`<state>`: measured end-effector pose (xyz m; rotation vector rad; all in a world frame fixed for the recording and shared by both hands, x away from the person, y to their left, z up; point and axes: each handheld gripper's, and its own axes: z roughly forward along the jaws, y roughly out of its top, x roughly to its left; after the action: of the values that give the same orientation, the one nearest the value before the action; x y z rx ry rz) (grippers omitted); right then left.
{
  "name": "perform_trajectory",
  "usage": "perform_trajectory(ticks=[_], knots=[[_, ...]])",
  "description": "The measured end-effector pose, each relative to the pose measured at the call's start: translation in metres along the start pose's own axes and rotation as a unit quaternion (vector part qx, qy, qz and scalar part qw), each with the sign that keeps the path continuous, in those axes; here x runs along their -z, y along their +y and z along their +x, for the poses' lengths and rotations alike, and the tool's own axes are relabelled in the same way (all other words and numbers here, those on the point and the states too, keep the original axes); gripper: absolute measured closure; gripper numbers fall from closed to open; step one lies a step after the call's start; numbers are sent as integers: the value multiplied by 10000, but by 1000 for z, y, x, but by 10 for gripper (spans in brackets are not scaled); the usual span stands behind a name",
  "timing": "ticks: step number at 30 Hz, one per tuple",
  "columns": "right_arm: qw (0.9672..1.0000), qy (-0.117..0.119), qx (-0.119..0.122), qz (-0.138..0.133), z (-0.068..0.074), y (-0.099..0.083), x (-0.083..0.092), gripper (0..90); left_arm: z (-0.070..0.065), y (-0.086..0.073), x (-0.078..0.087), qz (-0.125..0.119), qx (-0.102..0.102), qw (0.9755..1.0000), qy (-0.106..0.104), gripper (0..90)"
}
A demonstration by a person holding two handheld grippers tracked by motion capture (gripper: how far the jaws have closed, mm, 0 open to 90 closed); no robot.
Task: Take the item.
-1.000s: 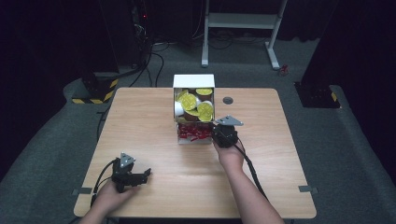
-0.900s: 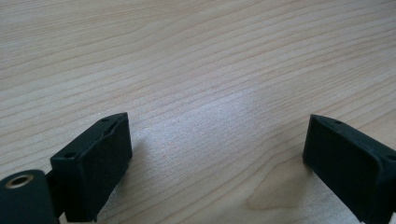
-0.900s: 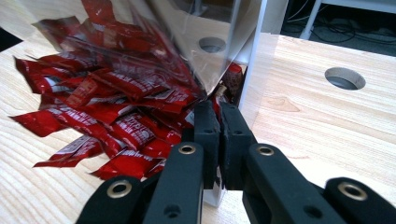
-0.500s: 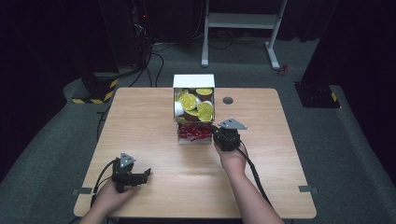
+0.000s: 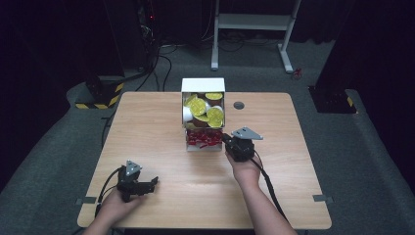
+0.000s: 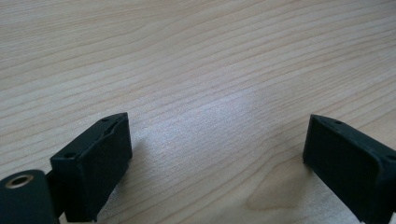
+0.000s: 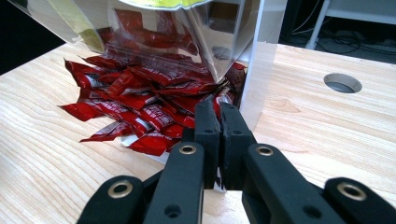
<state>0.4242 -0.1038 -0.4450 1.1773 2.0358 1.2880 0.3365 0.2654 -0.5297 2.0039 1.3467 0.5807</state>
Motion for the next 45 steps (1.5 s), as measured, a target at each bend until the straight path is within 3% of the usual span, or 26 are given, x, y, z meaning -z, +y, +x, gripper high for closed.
perform_trajectory(ticks=[45], knots=[[9991,177,-104,-380,4,-14,40,887,0,0,0,0,8,10000,-8,83]])
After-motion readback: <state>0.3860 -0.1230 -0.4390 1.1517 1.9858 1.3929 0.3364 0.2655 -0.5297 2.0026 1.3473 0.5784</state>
